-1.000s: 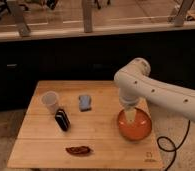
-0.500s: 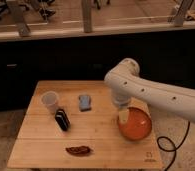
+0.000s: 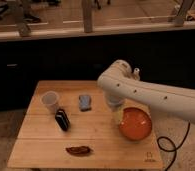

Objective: Knock the eraser over

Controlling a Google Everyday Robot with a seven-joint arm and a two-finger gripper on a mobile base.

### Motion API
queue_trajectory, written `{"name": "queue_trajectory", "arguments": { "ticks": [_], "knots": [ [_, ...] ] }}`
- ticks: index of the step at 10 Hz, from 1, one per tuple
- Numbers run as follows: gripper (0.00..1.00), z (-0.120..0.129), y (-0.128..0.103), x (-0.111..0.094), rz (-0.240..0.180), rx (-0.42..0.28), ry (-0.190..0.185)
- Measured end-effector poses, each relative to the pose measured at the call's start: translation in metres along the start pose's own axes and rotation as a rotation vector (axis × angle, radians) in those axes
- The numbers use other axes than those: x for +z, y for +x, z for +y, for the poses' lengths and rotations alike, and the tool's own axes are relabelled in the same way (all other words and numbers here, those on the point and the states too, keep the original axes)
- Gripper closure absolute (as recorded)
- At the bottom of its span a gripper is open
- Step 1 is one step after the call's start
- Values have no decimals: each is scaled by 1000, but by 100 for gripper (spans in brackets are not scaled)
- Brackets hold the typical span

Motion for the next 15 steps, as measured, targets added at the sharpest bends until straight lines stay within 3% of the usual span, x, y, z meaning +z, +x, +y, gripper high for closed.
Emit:
{"name": "queue_trajectory", "arguments": {
  "ticks": [4, 7, 15],
  "knots": [
    [20, -2, -11, 5, -3, -38, 7],
    [20, -12, -40, 8, -19, -87, 22],
    [20, -24, -55, 20, -52, -157, 72]
  ]
}}
